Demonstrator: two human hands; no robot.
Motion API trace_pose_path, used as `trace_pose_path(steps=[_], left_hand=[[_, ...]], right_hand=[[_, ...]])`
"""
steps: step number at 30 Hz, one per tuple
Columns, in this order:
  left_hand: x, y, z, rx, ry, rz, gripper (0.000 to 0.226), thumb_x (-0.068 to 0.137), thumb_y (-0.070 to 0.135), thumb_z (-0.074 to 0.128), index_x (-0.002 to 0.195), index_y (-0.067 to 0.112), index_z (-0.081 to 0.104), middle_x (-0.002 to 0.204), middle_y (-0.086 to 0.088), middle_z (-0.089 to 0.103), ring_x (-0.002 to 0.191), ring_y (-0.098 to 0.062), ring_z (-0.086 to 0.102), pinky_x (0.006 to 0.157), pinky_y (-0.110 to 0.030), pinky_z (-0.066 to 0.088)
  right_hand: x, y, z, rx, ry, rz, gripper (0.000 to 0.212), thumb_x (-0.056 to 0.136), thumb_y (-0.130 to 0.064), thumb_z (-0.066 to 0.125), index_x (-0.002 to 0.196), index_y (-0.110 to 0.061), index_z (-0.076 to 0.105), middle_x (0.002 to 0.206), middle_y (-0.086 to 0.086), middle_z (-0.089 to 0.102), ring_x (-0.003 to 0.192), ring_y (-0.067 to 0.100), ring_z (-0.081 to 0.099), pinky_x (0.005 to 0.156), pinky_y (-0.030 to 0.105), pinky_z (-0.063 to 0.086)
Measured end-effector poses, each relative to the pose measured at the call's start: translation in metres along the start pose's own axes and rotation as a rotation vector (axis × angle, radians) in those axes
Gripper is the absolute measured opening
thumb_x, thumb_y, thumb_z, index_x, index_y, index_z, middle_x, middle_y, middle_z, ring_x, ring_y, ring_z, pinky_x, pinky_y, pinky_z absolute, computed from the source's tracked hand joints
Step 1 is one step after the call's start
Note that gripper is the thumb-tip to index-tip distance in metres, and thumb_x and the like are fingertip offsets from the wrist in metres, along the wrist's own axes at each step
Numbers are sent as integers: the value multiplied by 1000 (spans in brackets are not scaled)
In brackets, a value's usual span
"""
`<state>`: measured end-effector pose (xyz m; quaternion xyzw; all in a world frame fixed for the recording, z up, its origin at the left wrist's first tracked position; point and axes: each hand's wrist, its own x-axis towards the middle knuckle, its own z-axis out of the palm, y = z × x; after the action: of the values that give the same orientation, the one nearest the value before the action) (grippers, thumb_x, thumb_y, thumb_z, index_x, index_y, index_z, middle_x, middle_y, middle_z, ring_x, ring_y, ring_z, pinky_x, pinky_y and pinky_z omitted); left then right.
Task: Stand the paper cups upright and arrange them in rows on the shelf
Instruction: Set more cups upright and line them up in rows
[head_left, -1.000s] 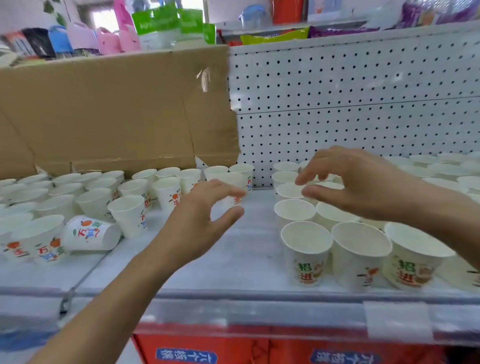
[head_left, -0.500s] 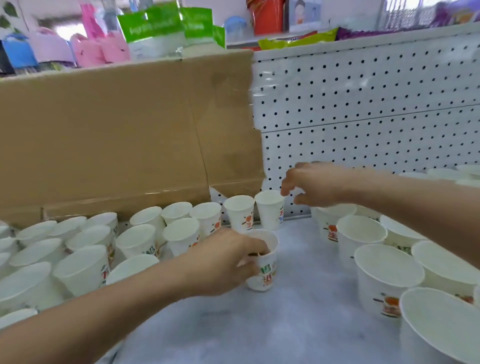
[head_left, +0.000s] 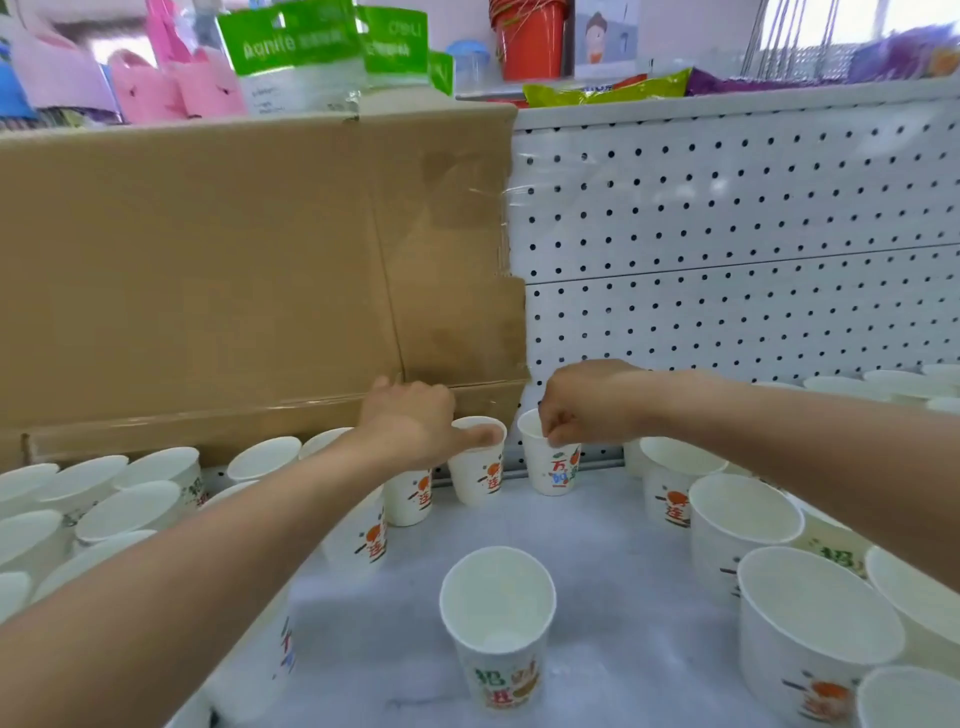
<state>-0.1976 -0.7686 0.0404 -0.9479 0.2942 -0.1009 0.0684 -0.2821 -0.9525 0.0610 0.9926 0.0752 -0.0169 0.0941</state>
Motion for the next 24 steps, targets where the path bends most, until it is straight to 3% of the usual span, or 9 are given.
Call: trace_pose_path(steps=[6,9,11,12,14,15,17,21,24], left_hand=[[5,8,2,-96,19,-52,70,69,89,41,80,25,66,74,7,61,82,-17,55,83,-38,30],[6,7,0,-76,37,-92,72,63,92,44,81,26,66,77,7,63,84,-18,55,83,-38,29],[7,9,1,-94,31,-113,71,62,91,48,75,23,64,72,6,61,82,-17,54,87,-40,30],[7,10,2,-119,20,-115,70,62,89,51,75,22,65,71,6,61,81,-17,54,89,-40,31],[9,13,1,-187,-9,-107,67,63,85,56,78,22,68,72,7,63,79,-15,55,95,-42,32],[10,15,1,-220,-22,-96,65,64,83,58,81,22,69,74,7,64,79,-14,56,99,-43,31],[10,19,-1,-273,-48,-72,62,66,79,62,91,22,71,88,7,69,89,-16,58,104,-45,28],[10,30,-5,-343,-73,-44,51,71,69,68,96,24,64,112,1,69,105,-21,58,89,-36,33],[11,39,-8,-380,-85,-32,45,70,63,72,91,28,55,114,-1,69,107,-22,58,94,-37,41]], right_hand=[[1,16,-14,268,126,74,31,89,-44,59,94,-18,75,92,-4,71,86,17,65,79,40,56],[3,24,-14,214,-3,183,69,76,-71,57,106,-10,69,105,5,71,99,27,66,86,45,54],[9,22,-8,210,-63,220,84,69,-77,59,115,-8,64,114,7,68,107,28,64,91,45,51],[12,21,-4,221,-65,220,83,67,-77,61,115,-9,63,113,6,67,106,27,64,91,43,51],[16,20,1,227,-34,208,64,68,-72,66,98,-16,64,99,0,68,89,20,64,79,35,52],[16,20,3,220,-7,206,51,69,-69,68,83,-20,59,86,-3,65,77,16,60,70,31,49],[15,20,7,201,23,215,49,71,-66,68,67,-23,45,68,-6,55,62,13,49,60,28,36],[9,31,11,127,52,265,51,72,-67,65,65,-23,40,70,-5,51,67,13,43,74,33,31],[9,40,16,96,69,277,52,68,-73,62,66,-24,43,77,-4,54,83,20,48,85,37,34]])
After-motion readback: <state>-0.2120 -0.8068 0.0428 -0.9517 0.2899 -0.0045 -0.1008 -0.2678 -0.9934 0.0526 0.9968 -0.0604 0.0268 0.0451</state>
